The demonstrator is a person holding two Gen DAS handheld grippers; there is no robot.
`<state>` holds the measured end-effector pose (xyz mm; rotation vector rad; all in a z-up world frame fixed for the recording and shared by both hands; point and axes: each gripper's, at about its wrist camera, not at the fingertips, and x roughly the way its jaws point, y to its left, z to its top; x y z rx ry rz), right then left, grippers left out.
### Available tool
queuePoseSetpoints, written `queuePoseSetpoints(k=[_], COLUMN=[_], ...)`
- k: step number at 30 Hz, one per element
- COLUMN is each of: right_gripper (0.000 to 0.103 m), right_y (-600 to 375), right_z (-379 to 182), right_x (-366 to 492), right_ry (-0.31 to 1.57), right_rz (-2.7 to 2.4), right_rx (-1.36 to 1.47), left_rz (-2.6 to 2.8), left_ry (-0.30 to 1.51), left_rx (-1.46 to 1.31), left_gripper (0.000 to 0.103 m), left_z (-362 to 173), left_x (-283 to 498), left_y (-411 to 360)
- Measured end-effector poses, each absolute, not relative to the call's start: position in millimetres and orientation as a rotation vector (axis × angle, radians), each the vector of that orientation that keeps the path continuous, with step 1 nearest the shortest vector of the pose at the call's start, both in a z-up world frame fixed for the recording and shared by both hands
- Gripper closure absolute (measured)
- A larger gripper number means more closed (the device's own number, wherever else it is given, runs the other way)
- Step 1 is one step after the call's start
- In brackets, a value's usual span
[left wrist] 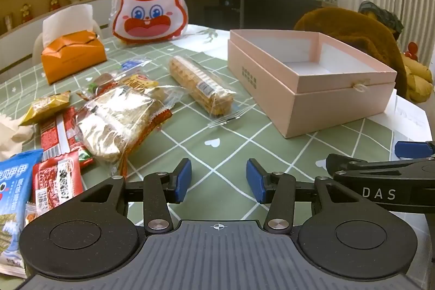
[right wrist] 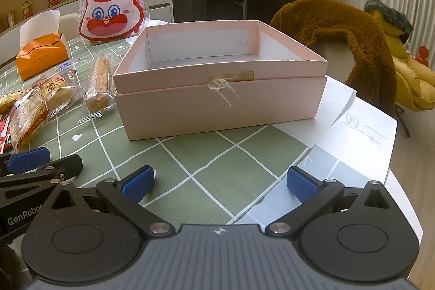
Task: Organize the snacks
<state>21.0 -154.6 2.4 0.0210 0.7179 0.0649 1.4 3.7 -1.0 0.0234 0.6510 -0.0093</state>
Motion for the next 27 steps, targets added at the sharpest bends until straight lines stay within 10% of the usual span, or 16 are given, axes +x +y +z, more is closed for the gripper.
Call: queuePoseSetpoints(k=[27], right_gripper=[0.000], right_y=[-154.6], right_z=[2.3], right_x=[21.2], right_ry=[0.719], right_rz=[0.065], right_rx=[0.020], left_rz=[-0.006], left_ry=[0.650], left_rx=[0.029], left_gripper=[0.051], left_z=[-1.3], left_x=[1.4], left_y=[4.6])
